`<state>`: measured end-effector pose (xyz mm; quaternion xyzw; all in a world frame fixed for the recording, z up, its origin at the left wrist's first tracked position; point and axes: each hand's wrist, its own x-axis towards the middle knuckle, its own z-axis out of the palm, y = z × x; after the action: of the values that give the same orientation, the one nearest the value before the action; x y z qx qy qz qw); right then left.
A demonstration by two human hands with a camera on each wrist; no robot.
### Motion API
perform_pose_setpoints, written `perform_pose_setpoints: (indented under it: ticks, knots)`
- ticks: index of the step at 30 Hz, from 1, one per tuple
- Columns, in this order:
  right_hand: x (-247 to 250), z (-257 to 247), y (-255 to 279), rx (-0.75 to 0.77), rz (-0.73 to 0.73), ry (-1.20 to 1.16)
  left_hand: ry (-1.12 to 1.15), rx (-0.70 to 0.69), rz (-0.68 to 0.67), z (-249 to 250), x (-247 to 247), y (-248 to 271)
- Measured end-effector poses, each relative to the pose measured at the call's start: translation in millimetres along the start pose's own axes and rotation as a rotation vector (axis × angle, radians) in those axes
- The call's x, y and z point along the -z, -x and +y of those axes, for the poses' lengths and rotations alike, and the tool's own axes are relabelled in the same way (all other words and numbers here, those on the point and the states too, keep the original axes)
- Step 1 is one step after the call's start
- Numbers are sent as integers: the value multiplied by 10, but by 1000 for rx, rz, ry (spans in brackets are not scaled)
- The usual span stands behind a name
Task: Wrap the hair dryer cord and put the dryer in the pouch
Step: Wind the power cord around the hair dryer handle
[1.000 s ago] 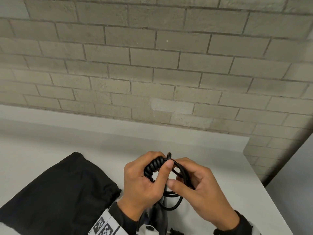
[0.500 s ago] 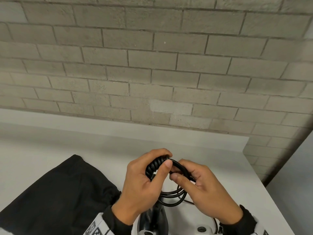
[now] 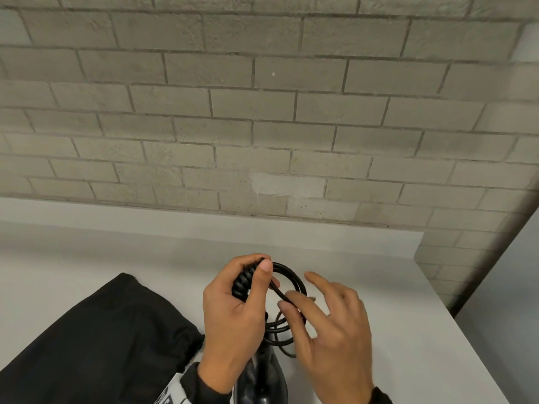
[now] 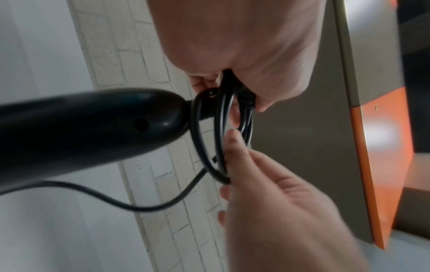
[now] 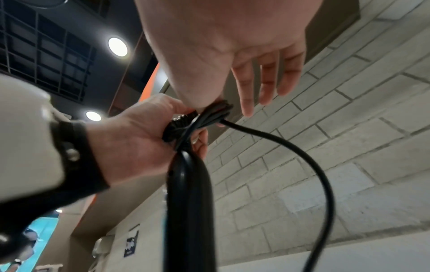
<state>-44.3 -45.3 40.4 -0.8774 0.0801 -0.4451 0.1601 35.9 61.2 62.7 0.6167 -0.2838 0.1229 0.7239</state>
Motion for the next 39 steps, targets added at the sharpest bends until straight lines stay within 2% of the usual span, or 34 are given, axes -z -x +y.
perform_pose_setpoints:
  ticks: [2,3,5,6,10,12,15,16,19,23,26,30,33,36,38,39]
  knots:
    - [43,-116,8,-100,-51,-47,-39,-44,20,-4,-16,-18]
    - [79,-175,-12,-226,-98,-139,-59,-65,30,-19,-20,-29]
    - [165,-234,-70,-519,-255,-398,-92,-94,45,-50,-15,-51]
    - [242,-246,-131,-620,-328,-532,-106,-104,43,-62,-9,-56]
    - [469,-151,-285,-857,-458,-1018,-157,-153,0,-93,-5,-67]
    - [523,-91,-239,-827,-466,-1069,-157,-167,-9,-109,-5,-95]
    - [554,4,-112,-617,-402,-831,-136,-179,-14,-115,0,-147]
    - [557,25,-75,-582,-417,-818,-131,-183,-16,-118,2,-155]
    - [554,61,-21,-606,-492,-961,-125,-177,-28,-133,9,-157]
    - [668,160,-74,-597,-543,-950,-130,-179,-63,-127,-6,-126]
    - [706,247,-82,-625,-611,-1078,-114,-199,-100,-105,-64,-86]
    - [597,411,64,-626,-495,-1444,-104,-176,-89,-124,-96,-105]
    - [469,605,216,-541,-387,-1519,-112,-154,-59,-158,-24,-169]
    - [390,611,357,-445,-419,-1651,-128,-160,-58,-165,26,-200]
    - [395,551,405,-564,-507,-1539,-132,-154,-46,-181,57,-214]
    - [435,555,449,-630,-487,-1392,-132,-149,-41,-191,70,-215]
